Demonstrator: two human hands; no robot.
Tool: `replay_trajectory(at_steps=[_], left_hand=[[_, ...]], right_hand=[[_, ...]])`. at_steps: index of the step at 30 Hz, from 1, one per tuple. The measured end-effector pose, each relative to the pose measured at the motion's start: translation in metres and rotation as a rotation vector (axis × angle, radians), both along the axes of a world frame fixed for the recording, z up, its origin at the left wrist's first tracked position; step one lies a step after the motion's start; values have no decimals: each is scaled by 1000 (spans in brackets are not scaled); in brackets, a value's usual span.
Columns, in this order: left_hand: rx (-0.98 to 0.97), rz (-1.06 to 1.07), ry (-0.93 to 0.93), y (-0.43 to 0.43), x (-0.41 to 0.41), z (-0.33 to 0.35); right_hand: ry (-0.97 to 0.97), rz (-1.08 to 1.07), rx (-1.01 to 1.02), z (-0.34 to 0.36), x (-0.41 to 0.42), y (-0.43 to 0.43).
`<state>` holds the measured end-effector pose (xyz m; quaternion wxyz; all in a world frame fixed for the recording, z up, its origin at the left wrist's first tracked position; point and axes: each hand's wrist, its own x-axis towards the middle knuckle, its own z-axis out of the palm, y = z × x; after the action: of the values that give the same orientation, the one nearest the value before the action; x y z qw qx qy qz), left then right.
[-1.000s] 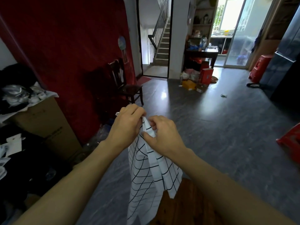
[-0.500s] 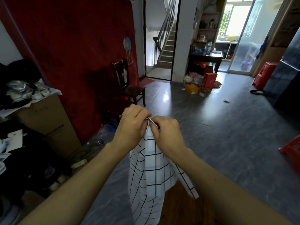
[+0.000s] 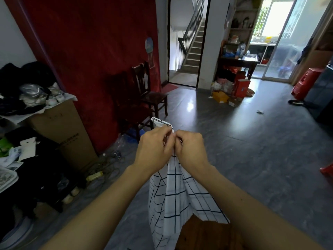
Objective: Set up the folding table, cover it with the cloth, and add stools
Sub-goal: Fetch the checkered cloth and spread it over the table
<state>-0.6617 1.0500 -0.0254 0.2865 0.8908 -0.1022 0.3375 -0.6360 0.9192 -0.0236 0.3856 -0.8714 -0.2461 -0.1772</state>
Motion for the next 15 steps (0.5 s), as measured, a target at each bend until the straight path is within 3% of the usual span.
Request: replay_trajectory(at_steps=[8, 15], left_hand=[[-47, -118, 239, 11, -2, -10], [73, -49, 161, 8, 1, -10]], right_hand=[[-88, 1, -60, -6, 1, -3], [-121, 21, -177, -15, 3, 1]])
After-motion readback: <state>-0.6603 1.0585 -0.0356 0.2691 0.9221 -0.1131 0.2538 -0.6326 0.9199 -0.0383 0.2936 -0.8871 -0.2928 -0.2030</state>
